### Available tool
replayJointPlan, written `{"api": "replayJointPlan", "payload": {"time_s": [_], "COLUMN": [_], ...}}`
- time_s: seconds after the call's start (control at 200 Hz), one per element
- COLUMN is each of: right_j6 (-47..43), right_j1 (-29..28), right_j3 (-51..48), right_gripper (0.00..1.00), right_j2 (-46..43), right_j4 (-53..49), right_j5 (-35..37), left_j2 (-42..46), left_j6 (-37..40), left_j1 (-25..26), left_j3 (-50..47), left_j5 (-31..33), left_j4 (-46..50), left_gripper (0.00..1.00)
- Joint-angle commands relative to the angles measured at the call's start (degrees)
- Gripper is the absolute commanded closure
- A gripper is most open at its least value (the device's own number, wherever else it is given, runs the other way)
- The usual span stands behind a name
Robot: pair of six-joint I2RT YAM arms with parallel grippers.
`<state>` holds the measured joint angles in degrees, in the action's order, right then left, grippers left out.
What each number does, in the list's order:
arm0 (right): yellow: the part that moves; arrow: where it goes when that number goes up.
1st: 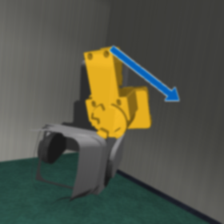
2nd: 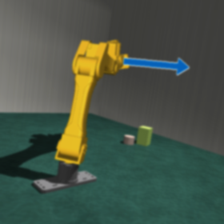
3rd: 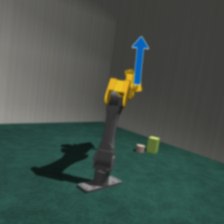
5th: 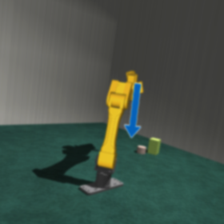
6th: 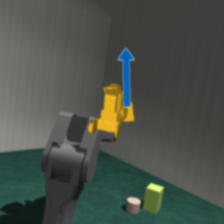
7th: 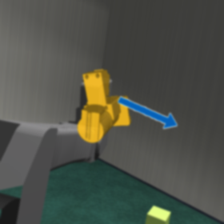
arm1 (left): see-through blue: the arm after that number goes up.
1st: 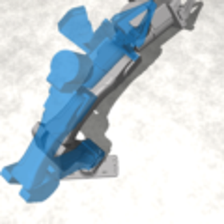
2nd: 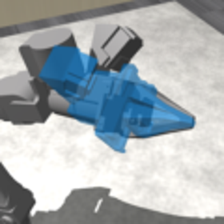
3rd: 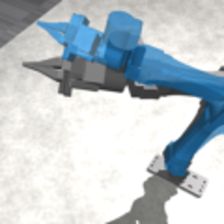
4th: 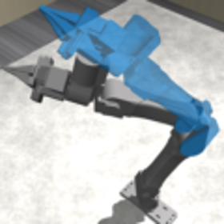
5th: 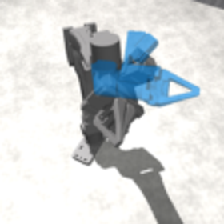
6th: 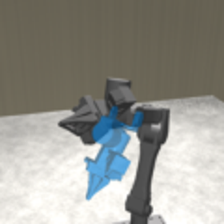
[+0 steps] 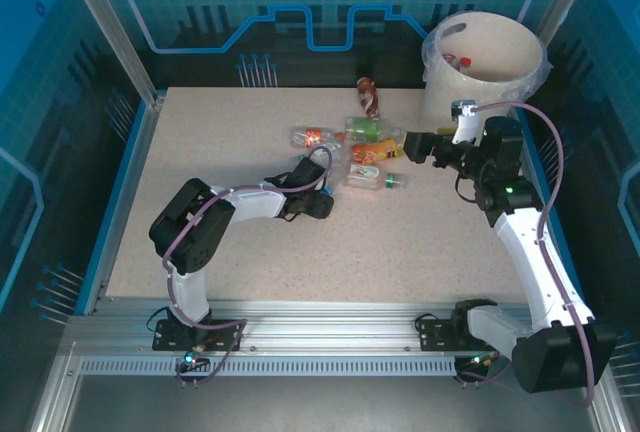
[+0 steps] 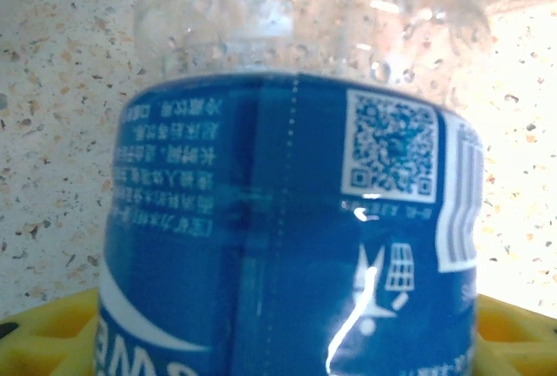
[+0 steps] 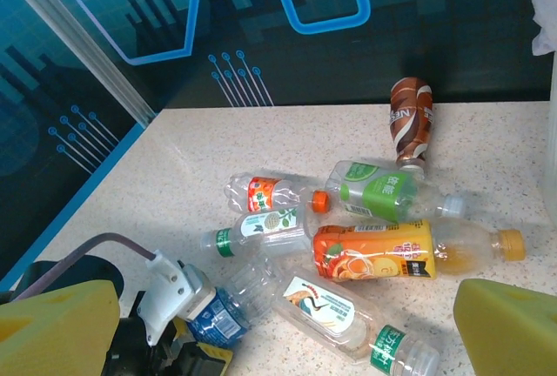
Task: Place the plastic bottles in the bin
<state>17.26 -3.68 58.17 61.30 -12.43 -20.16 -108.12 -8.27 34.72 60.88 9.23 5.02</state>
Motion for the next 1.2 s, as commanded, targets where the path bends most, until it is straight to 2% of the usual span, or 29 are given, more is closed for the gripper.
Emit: {"api": "replayJointPlan", "payload": {"time_s": [0.0,0.16,0.275,0.395,0.51,0.605,0.705,0.79,0.87,1.191], "right_j6": [-2.0,-2.1,-2.7,-3.2,-3.6,-4.0,-2.8,-0.9,1.6,10.0], "right_j1": [-1.2,-1.6,-1.9,-2.8,-3.2,-3.3,-3.6,-4.5,-5.8,-11.3], "right_j3": [0.4,1.1,0.6,0.8,1.3,1.6,3.3,5.4,7.7,11.5], "right_gripper": [0.0,0.0,0.0,0.0,0.0,0.0,0.0,0.0,0.0,0.0], "right_j2": [-0.2,0.6,0.8,1.2,2.0,3.5,6.2,8.4,10.2,14.2], "right_j4": [0.1,-0.8,0.4,0.6,0.2,1.0,0.3,-0.6,-2.0,4.6], "right_j5": [-1.0,-1.5,-5.7,-7.0,-8.2,-14.9,-19.0,-18.9,-15.4,-18.6], "left_j2": [2.8,6.1,8.8,11.4,14.4,17.2,20.1,22.1,23.6,26.4], "left_j6": [-3.1,-3.9,-4.5,-6.7,-8.7,-11.6,-15.0,-17.8,-20.9,-31.4], "left_j1": [-0.1,-0.1,-0.8,-2.4,-4.2,-6.1,-7.1,-7.3,-7.3,-7.3], "left_j3": [-3.4,-6.2,-8.4,-10.3,-11.4,-12.5,-13.3,-12.7,-11.6,-10.7], "left_j5": [0.1,-0.8,-5.1,-9.3,-15.6,-22.8,-26.4,-28.9,-32.4,-39.8], "left_j4": [-3.6,-6.9,-10.1,-13.1,-15.4,-19.6,-22.9,-23.8,-25.0,-33.8], "left_gripper": [0.42,0.46,0.49,0.51,0.52,0.53,0.54,0.55,0.55,0.56]}}
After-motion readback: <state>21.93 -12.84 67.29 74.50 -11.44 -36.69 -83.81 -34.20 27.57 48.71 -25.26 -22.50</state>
